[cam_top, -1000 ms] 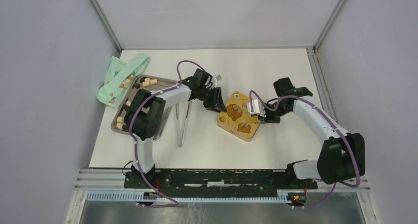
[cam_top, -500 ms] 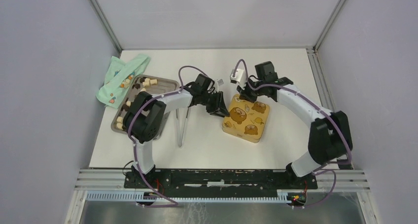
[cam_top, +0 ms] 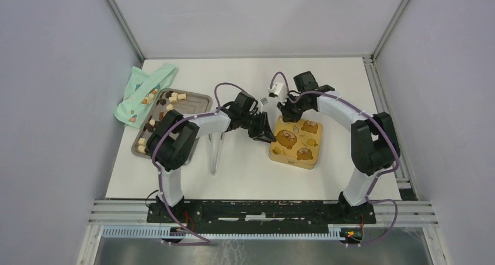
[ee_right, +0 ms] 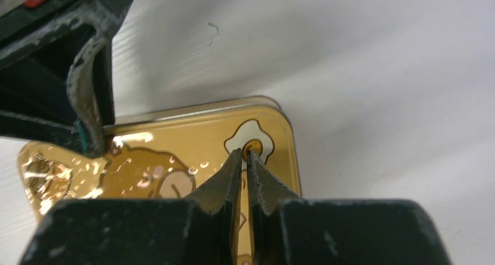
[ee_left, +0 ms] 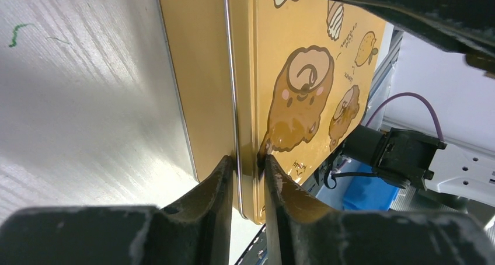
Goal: Pack the chocolate
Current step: Close the box lid on the packing box.
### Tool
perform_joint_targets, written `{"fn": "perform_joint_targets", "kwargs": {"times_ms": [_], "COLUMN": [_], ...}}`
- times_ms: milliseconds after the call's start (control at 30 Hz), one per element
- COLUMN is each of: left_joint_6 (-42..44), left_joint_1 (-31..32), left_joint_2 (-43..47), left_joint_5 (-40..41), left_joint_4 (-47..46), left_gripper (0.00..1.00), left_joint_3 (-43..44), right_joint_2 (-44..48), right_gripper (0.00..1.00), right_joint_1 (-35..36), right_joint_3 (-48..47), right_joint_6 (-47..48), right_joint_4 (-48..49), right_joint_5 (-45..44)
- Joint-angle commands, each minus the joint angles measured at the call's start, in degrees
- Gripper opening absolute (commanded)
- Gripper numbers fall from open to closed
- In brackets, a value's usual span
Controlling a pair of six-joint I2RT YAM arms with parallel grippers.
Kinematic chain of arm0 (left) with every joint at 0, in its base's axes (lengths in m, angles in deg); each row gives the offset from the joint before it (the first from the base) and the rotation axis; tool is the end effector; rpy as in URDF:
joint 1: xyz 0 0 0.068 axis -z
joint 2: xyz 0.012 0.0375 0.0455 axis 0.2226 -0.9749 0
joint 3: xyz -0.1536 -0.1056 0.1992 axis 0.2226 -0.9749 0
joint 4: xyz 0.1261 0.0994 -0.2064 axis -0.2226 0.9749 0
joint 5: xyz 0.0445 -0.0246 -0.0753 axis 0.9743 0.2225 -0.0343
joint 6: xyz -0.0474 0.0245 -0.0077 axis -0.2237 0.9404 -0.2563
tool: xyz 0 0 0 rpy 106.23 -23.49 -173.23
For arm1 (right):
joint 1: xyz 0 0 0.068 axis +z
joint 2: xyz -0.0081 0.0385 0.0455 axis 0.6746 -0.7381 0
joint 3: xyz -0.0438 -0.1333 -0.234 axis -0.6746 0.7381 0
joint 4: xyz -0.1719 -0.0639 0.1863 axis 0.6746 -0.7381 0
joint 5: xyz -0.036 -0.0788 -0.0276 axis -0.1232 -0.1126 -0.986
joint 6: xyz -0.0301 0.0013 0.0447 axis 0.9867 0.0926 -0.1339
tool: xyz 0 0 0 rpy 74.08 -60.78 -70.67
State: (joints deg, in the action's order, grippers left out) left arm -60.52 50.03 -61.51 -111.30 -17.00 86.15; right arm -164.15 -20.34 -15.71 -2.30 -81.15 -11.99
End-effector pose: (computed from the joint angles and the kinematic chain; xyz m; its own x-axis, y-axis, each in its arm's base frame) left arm 0.3029 -0.2559 0.1546 -0.9693 0.1083 -0.2208 0.2399 0.6142 -0.7518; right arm 0.3377 0.1531 0.2109 -0.3927 -0.6753 -0.6243 -0.8779 0.4775 0.0357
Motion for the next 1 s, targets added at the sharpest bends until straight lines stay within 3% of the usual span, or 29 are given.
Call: {"fn": "perform_joint_targets", "kwargs": {"times_ms": [0,167,267,367,633,733,900,967], "left_joint_6": [-2.3,-3.0,-2.8,-1.5,1.2,1.2,0.5,0.2], "left_joint_1": [1.2,1.1,1.2,1.6,3.1,3.2,3.3,3.4], "left_joint_2": [0.4,3.4,3.8,2.9,0.6,1.4,2.5,2.5], "left_joint_5": [1.5,1.2,0.4,0.0,0.7,1.1,1.1,0.8], "left_joint_4": [-1.4,-4.6,-4.8,-2.4,1.8,1.3,-0.2,-0.6], "left_gripper": [0.28,0.31,0.32,0.31,0.3,0.3,0.3,0.3], "left_joint_3": [-2.0,-1.6,-1.0,0.0,-1.5,-3.2,-4.0,-3.6], "right_joint_2": [1.9,10.4,15.5,18.5,14.5,17.1,25.0,26.8], "right_gripper": [0.13,0.15,0.15,0.14,0.12,0.13,0.15,0.15], "right_joint_1": [-4.5,-11.0,-11.3,-11.3,-11.3,-11.3,-11.2,-11.2], "right_joint_3": [-8.2,-6.0,1.6,10.7,20.8,19.7,16.6,18.3], "right_joint_6": [4.6,11.2,13.6,9.8,8.8,11.4,26.5,29.8], "right_joint_4": [-11.7,-16.3,-16.5,-11.1,-6.9,-10.3,-23.4,-25.5], "right_joint_5": [8.9,13.4,9.7,4.6,-7.4,-2.8,13.6,15.1]}}
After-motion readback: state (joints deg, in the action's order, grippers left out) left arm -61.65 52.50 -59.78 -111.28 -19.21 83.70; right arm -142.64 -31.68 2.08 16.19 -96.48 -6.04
